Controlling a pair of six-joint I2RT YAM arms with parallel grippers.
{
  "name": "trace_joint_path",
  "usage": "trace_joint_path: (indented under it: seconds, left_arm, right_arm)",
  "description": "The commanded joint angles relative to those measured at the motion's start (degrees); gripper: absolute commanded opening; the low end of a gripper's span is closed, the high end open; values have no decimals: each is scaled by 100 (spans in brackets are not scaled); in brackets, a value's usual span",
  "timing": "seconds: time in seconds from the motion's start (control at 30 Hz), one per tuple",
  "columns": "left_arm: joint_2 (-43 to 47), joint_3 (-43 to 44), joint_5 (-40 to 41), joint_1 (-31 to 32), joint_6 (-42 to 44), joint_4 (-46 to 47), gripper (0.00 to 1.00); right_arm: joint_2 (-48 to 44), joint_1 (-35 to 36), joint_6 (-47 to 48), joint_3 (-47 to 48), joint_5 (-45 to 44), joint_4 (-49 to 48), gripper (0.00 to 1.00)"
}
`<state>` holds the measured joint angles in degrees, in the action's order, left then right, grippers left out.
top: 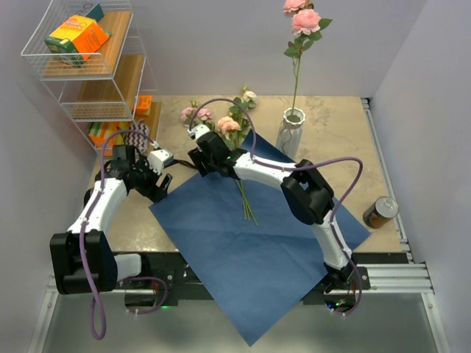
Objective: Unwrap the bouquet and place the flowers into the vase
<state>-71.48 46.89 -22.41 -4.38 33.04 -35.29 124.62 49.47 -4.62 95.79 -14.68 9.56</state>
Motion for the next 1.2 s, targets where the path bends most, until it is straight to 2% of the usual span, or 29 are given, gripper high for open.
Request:
trace_joint_path:
  seconds: [0.0,0.23,0.37,0.73,0.93,1.03,1.13,1.17]
  left_arm:
    - [161,-66,-61,-54,-8,128,84]
    - [170,-163,-96,-80,27,189,83]
    - [161,-216,-105,-89,54,215,83]
    - [170,-207,-132,-133,106,189,84]
    - [196,-110,-158,-177,142,84,83]
    - [231,-128,-176,-186,150,75,84]
    - [240,-137,-167,-177,159,40,83]
    - [240,-137,-167,-177,168,31,83]
  right_arm:
    - [290,-43,-179,792,-535,423,74]
    - [458,-148,-320,898,-1010,310,73]
    - [432,-192,-355,758,-985,143,72]
    - [1108,-509,-610,1354,-317,493,66]
    - [1337,-535,-689,1689,-185,705,58]
    - [1293,-535,-750,1654,-141,643,47]
    - [1179,-527,-777,1654,-71,565,25]
    - [1135,-535,-777,1654,-62,538,14]
